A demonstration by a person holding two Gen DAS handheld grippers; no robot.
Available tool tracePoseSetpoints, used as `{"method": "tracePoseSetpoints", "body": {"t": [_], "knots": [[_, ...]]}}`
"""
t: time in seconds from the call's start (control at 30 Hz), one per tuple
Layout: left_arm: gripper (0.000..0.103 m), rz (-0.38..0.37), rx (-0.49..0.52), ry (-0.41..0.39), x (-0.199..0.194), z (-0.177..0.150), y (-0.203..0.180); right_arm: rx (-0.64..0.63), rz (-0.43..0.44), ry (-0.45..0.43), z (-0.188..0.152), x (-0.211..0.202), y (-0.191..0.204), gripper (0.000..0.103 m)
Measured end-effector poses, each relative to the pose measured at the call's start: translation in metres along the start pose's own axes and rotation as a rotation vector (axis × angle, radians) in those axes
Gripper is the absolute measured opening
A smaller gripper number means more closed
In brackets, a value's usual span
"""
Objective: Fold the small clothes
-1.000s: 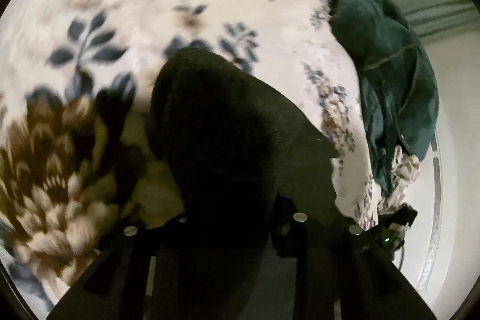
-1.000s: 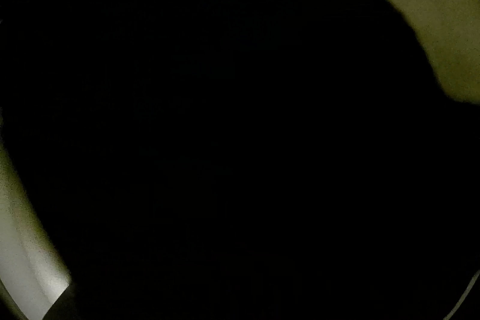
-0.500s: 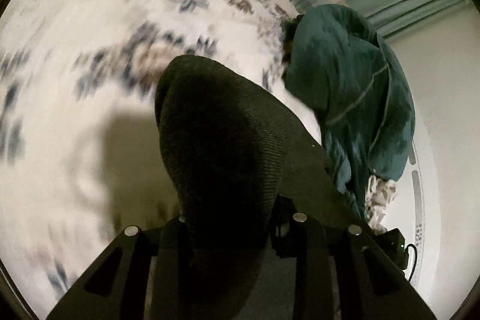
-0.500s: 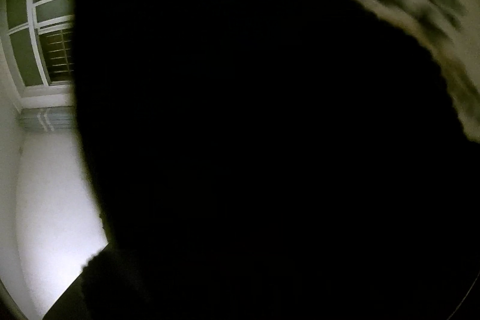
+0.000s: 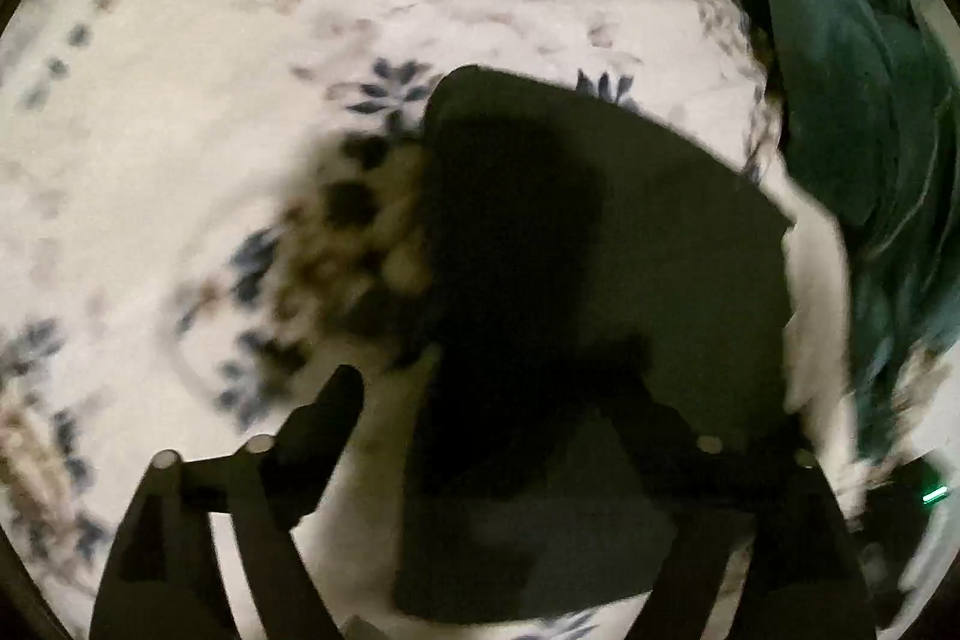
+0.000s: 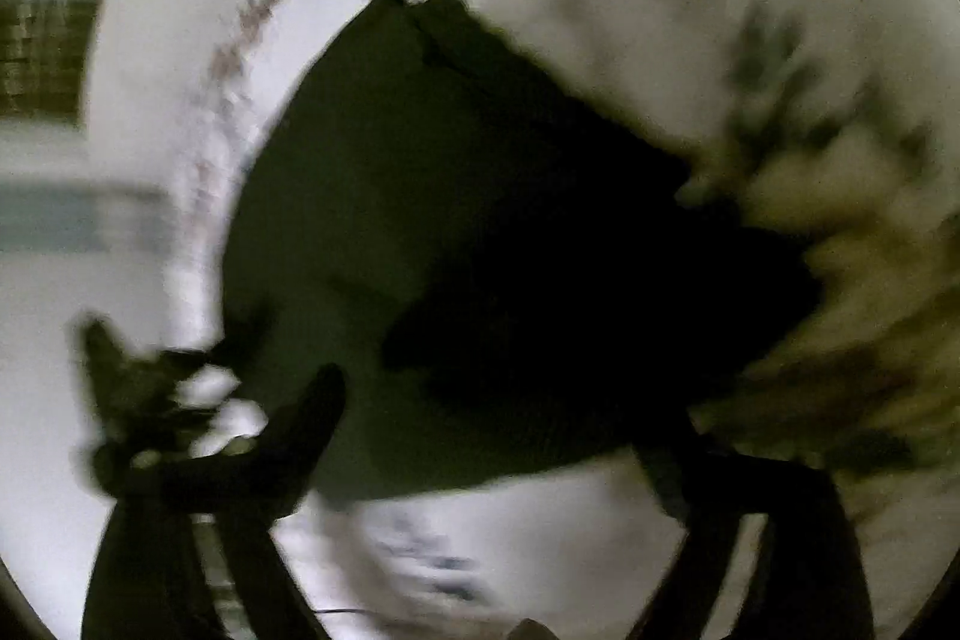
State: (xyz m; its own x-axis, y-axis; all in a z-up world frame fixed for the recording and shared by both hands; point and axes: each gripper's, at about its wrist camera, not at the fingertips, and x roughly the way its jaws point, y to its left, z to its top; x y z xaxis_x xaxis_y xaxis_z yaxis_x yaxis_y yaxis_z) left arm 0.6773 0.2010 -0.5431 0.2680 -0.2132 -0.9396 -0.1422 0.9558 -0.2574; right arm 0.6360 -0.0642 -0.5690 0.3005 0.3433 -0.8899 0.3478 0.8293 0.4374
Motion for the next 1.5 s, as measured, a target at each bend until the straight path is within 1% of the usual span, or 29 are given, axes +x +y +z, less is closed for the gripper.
{"method": "tracePoseSetpoints", "body": {"t": [0.03,0.07,0.1,0.13,0.17,0.23,0.27,0.3,0.37,0.5,0.6,0.73,0.77,0.8,0.97,1.03,1.07,1.17,1.27,1.33,1.5], "knots": [[0.091,0.058,0.025,-0.028,-0.008,-0.009,-0.006,-0.068,-0.082,-0.016,0.001,-0.004,0.010,0.098],[0.093,0.101,0.046,-0.053,-0.015,-0.019,-0.011,-0.112,-0.150,-0.031,0.009,-0.001,0.016,0.100],[0.098,0.133,0.066,-0.078,-0.025,-0.032,-0.016,-0.172,-0.227,-0.073,0.004,-0.010,0.023,0.103],[0.100,0.151,0.072,-0.100,-0.033,-0.041,-0.020,-0.238,-0.282,-0.119,-0.001,-0.021,0.028,0.103],[0.100,0.161,0.068,-0.117,-0.042,-0.048,-0.023,-0.287,-0.315,-0.140,-0.009,-0.034,0.026,0.103],[0.100,0.177,0.045,-0.133,-0.058,-0.059,-0.025,-0.370,-0.359,-0.159,-0.024,-0.060,0.036,0.103],[0.100,0.189,0.032,-0.143,-0.066,-0.063,-0.027,-0.396,-0.364,-0.157,-0.028,-0.074,0.038,0.103],[0.100,0.206,0.023,-0.149,-0.074,-0.067,-0.033,-0.413,-0.368,-0.159,-0.023,-0.081,0.044,0.103],[0.100,0.227,0.006,-0.174,-0.096,-0.078,-0.045,-0.448,-0.369,-0.178,-0.030,-0.109,0.047,0.103],[0.100,0.226,0.003,-0.224,-0.152,-0.103,-0.076,-0.479,-0.354,-0.230,-0.052,-0.183,0.062,0.103],[0.100,0.248,0.024,-0.265,-0.203,-0.125,-0.102,-0.504,-0.363,-0.288,-0.069,-0.245,0.068,0.103],[0.100,0.251,0.035,-0.321,-0.278,-0.158,-0.128,-0.530,-0.356,-0.373,-0.103,-0.347,0.075,0.103],[0.100,0.247,0.032,-0.331,-0.295,-0.167,-0.134,-0.533,-0.352,-0.385,-0.110,-0.366,0.076,0.103],[0.100,0.241,0.035,-0.345,-0.316,-0.178,-0.141,-0.537,-0.350,-0.398,-0.120,-0.389,0.078,0.103],[0.100,0.244,0.052,-0.395,-0.397,-0.225,-0.169,-0.579,-0.327,-0.481,-0.171,-0.498,0.088,0.103],[0.100,0.235,0.060,-0.421,-0.423,-0.242,-0.179,-0.586,-0.309,-0.502,-0.185,-0.530,0.091,0.103],[0.100,0.250,0.066,-0.439,-0.438,-0.252,-0.185,-0.590,-0.304,-0.512,-0.192,-0.544,0.092,0.103],[0.100,0.252,0.071,-0.481,-0.469,-0.273,-0.196,-0.604,-0.275,-0.553,-0.217,-0.596,0.093,0.103],[0.100,0.248,0.069,-0.516,-0.496,-0.293,-0.204,-0.631,-0.262,-0.597,-0.240,-0.636,0.094,0.103],[0.100,0.250,0.074,-0.537,-0.513,-0.305,-0.209,-0.645,-0.261,-0.625,-0.255,-0.658,0.094,0.103],[0.100,0.260,0.064,-0.584,-0.540,-0.328,-0.213,-0.656,-0.236,-0.649,-0.283,-0.698,0.088,0.103]]}}
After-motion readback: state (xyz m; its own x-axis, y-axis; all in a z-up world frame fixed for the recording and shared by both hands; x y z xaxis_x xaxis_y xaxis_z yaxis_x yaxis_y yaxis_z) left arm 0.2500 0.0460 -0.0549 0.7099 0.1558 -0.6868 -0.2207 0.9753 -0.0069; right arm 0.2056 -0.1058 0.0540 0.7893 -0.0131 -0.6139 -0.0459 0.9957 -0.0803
